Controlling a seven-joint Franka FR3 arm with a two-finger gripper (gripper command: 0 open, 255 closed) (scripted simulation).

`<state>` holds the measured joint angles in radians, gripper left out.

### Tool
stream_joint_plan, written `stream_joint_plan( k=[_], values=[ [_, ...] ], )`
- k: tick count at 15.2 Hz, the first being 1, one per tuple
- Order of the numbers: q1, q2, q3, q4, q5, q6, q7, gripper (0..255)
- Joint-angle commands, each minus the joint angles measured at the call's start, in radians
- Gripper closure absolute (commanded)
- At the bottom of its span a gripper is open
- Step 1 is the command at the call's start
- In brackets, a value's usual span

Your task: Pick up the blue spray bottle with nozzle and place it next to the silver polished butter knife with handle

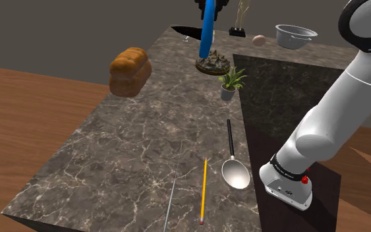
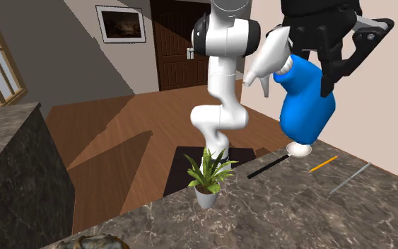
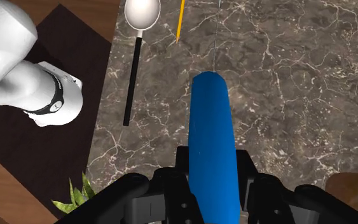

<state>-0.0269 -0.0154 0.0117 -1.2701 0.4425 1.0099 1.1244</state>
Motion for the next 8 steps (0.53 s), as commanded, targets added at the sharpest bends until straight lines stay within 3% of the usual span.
stream_joint_plan(
  k=[1, 8],
  values=[
    [0.022, -0.002, 0.023, 0.023, 0.017, -0.004, 0.060, 255],
    [0.101, 0.043, 0.104, 0.190, 0.074, -0.043, 0.283, 255]
  ],
)
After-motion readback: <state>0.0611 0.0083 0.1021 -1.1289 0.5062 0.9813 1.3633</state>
